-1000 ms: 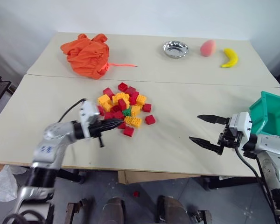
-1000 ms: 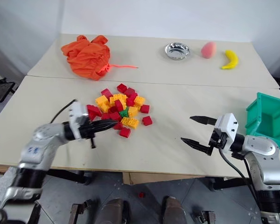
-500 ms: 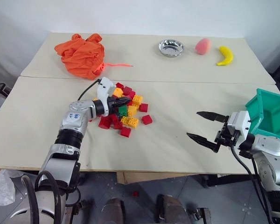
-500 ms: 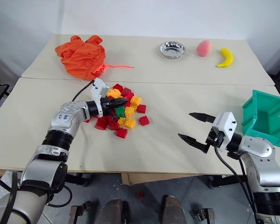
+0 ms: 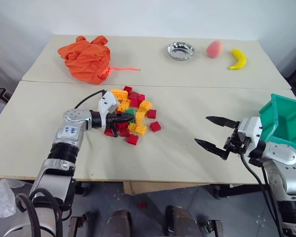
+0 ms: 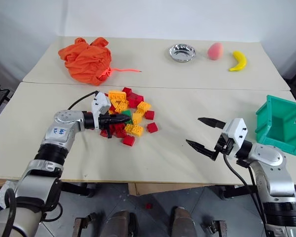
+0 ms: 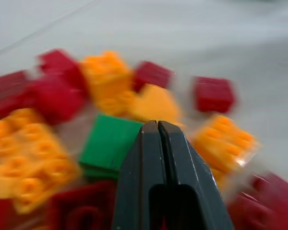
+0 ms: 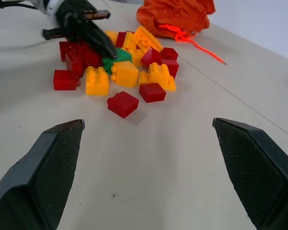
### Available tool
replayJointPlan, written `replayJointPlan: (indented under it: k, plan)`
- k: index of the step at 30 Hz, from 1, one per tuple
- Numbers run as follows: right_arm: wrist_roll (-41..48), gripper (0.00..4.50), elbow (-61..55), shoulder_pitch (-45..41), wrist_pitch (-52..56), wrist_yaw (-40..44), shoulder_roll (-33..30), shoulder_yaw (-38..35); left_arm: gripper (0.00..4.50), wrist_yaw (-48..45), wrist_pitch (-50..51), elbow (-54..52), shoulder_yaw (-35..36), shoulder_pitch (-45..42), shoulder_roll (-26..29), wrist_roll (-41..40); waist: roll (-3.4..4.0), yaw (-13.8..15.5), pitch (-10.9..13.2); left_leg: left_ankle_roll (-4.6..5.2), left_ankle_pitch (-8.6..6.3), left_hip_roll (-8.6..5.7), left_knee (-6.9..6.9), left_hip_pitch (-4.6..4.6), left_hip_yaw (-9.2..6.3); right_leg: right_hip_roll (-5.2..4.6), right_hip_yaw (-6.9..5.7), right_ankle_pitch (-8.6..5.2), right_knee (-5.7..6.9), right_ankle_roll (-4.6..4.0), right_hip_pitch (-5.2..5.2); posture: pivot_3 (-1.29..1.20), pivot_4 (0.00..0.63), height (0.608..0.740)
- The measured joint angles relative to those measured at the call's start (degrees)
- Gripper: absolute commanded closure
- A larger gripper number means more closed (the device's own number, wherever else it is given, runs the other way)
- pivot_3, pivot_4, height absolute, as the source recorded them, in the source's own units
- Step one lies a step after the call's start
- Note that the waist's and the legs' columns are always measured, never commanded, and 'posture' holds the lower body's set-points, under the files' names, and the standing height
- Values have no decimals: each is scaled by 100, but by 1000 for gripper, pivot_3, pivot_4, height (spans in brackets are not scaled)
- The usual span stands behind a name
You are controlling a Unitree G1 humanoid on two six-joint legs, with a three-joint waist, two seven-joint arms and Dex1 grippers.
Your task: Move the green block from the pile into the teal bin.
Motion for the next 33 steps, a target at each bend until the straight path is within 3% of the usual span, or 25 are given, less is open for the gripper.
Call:
replayJointPlan:
  k: [4, 8, 9, 14, 20, 23, 28, 33]
  plan:
    - [-42, 0, 27, 28, -103, 20, 85, 30, 4465, -528, 500, -850, 144, 474, 462, -404, 1, -46, 1, 0, 0, 2, -4, 0, 0, 0, 2, 0, 3, -1, -5, 0, 150, 740]
    - [-80, 0, 62, -31, -129, 41, 114, 54, 4465, -719, 798, -1545, 767, 1052, 1136, -833, 2, -88, 0, 0, 0, 2, -3, 1, 0, -2, 4, -1, 4, -1, -4, 0, 150, 740]
    - [-87, 0, 91, -47, -140, 52, 119, 59, 4292, -749, 806, -1623, 923, 1247, 1268, -911, 2, -100, 0, 0, 0, 2, -3, 1, 0, -1, 3, -1, 5, -1, -4, 0, 150, 740]
    - [-134, 0, 328, -184, -245, 238, 165, 173, 2919, -603, 640, -1934, 1776, 2649, 1651, -1076, 4, -144, 2, 0, -1, 3, -5, 1, 0, -2, 3, -1, 3, -3, -5, 0, 150, 740]
    - [-162, 0, 553, -423, -340, 366, 198, 243, 971, -44, 388, -2063, 2578, 3353, 1675, -1185, 4, -98, 2, 3, -2, 3, -5, 0, -2, -6, 1, -2, 5, -3, -3, 0, 150, 740]
    - [-169, 0, 690, -448, -337, 415, 192, 243, 23, 132, 645, -2511, 2382, 3185, 1407, -1323, 4, -15, 2, 3, -2, 2, 0, 0, -2, -6, 1, -2, 6, -3, -2, 0, 150, 740]
    - [-191, 0, 697, -458, -319, 379, 182, 223, 23, 213, 969, -2577, 1233, 1877, 1146, -1067, 3, 29, 1, 2, -1, 2, 4, 0, -2, -3, 0, -2, 11, -4, -2, 0, 150, 740]
    - [-200, 0, 541, -206, -279, 245, 158, 144, 23, 475, 618, -1197, 290, 65, 795, -133, 3, 4, 1, 0, 0, 1, 0, 0, 3, 0, 1, -1, 5, -3, -3, 0, 150, 740]
